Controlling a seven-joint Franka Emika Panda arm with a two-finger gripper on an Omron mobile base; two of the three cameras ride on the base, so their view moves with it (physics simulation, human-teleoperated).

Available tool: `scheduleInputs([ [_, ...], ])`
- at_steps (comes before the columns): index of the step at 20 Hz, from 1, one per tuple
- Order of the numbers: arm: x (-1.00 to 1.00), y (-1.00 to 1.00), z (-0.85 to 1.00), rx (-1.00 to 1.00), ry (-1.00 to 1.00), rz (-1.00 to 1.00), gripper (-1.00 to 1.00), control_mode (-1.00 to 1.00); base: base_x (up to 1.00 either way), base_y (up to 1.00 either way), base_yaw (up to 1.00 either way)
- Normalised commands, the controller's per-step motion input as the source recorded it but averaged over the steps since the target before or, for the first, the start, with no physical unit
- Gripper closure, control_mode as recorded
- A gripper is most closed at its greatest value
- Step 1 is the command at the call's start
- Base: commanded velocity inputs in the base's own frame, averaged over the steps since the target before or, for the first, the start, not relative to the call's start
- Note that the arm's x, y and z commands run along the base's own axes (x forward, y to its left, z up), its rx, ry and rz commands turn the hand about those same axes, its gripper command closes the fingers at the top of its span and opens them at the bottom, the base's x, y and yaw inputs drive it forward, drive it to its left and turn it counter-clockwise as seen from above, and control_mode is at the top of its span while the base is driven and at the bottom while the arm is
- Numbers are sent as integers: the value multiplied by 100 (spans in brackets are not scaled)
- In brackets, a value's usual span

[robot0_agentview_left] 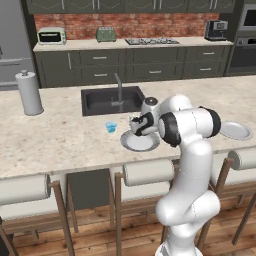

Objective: Place two yogurt containers on each plate.

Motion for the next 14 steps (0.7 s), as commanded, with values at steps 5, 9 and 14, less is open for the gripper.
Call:
scheduleInputs([
  [5, -9, -10, 0, 0, 1, -24, 100, -100, 0, 0, 0],
  [9, -2, 0, -1, 1, 0, -17, 100, -100, 0, 0, 0],
  [14, 0, 0, 0, 4, 8, -14, 100, -100, 0, 0, 0],
])
